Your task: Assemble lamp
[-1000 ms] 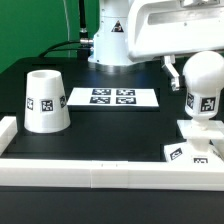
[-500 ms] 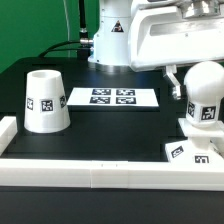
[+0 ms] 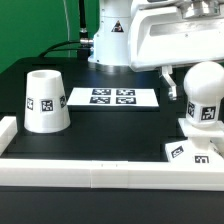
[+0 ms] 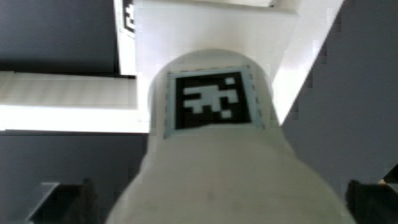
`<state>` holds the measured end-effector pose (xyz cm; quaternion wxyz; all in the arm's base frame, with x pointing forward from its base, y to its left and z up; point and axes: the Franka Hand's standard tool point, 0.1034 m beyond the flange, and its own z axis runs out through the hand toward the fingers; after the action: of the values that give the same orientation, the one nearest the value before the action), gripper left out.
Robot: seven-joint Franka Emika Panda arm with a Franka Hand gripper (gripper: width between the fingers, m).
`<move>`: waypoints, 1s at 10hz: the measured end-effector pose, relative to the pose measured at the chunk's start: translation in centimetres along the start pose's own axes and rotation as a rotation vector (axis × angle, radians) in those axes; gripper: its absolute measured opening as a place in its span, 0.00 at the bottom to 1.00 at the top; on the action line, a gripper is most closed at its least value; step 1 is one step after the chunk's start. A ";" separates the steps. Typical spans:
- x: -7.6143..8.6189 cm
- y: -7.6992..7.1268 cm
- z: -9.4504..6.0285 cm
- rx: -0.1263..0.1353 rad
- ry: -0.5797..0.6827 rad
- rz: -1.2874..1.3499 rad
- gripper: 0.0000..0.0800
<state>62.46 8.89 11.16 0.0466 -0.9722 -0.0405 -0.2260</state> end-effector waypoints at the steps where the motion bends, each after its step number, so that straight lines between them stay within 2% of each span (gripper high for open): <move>1: 0.3 0.0 -0.4 0.001 0.001 -0.001 0.87; 4: 1.6 -0.1 -3.0 0.009 -0.025 -0.001 0.87; 5: 1.8 -0.1 -3.3 0.010 -0.025 -0.001 0.87; 8: 1.5 -0.3 -3.1 0.017 -0.059 -0.001 0.87; 10: 0.7 -0.5 -2.7 0.038 -0.180 -0.003 0.87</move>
Offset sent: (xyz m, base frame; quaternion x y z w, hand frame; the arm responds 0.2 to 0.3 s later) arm -0.0050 -0.0071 0.0399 0.0034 -0.0451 -0.0119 0.9989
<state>61.83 9.18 13.93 0.0607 -0.9875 -0.0501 -0.1369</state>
